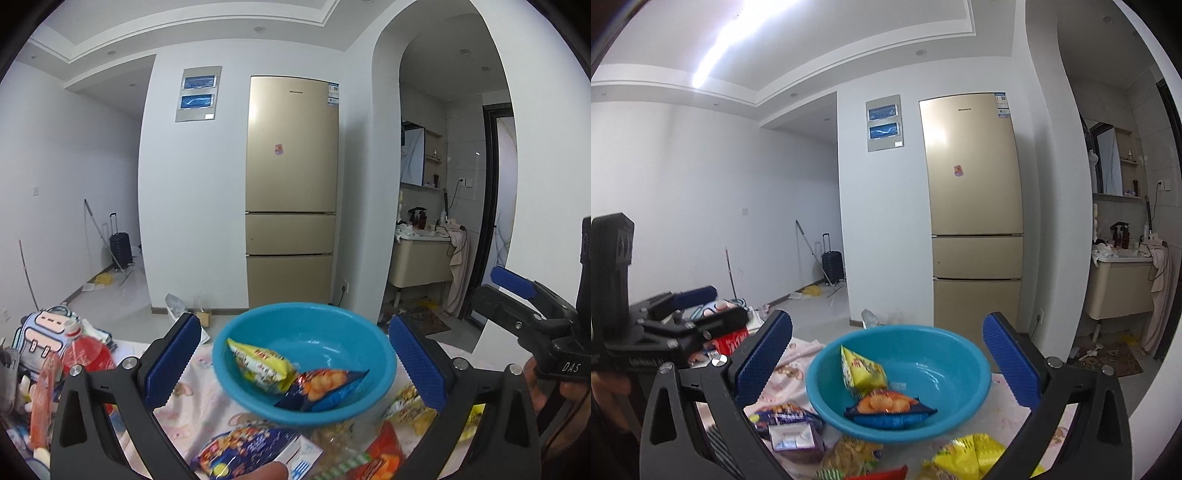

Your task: Organize snacks

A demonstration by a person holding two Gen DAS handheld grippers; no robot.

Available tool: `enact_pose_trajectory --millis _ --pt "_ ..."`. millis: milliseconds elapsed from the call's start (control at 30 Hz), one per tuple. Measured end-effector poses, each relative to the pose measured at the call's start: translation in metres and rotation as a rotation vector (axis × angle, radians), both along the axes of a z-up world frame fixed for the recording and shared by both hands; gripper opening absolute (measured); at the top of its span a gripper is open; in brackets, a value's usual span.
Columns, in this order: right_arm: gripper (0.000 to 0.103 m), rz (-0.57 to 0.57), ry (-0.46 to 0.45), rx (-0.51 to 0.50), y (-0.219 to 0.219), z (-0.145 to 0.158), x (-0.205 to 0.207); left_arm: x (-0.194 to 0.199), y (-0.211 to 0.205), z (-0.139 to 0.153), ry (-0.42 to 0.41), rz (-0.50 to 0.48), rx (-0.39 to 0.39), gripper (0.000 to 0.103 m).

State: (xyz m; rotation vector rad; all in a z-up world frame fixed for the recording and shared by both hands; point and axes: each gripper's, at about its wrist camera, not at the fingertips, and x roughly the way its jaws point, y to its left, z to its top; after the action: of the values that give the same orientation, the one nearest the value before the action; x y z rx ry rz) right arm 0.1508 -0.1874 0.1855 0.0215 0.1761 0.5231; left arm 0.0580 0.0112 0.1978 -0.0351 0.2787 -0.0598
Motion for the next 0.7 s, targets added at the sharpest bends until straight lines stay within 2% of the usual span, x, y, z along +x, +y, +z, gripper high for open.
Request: enact_pose_trajectory --millis 167,367,700 --pt "0.103 -0.001 0.034 0.011 -0.013 -0.026 -0.010 -0.015 0.008 -0.018 -0.003 0.003 -0.016 0.103" --pt "0.103 -0.011 0.076 -0.009 -0.024 -0.065 -0.020 -0.025 0.012 -0.049 0.014 0.011 0.002 0.103" --pt "0.103 0.001 0.124 -0.009 -0.030 -0.099 -0.018 -0.014 0.022 -0.096 0.100 -0.009 -0.024 0.103"
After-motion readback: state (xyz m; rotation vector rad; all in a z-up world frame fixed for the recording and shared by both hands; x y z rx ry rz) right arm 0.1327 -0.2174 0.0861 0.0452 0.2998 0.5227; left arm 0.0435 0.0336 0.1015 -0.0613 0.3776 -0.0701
